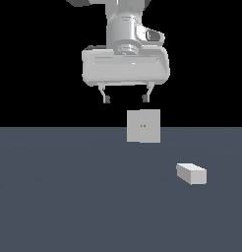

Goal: Plug the charger into the wall socket.

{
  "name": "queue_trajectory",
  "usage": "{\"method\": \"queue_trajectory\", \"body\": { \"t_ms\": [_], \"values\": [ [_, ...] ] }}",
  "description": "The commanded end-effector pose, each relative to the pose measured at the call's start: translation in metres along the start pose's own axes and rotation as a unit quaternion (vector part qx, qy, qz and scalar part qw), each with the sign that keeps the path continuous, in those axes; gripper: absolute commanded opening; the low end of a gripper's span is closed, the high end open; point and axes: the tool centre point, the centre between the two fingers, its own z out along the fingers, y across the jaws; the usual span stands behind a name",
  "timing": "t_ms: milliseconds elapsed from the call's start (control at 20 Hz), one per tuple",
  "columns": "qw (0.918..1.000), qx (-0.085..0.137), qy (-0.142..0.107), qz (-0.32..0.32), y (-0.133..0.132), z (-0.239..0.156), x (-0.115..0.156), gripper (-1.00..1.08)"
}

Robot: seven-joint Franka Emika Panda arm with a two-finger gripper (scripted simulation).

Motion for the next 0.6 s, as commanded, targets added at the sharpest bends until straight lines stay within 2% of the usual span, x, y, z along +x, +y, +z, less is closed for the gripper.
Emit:
{"method": "queue_trajectory", "body": {
  "t_ms": [0, 550],
  "values": [
    [1.0000, 0.000, 0.000, 0.000, 0.0000, 0.0000, 0.0000, 1.00],
    [0.9998, 0.002, 0.017, -0.006, 0.0098, 0.0073, -0.0087, 1.00]
  ]
}}
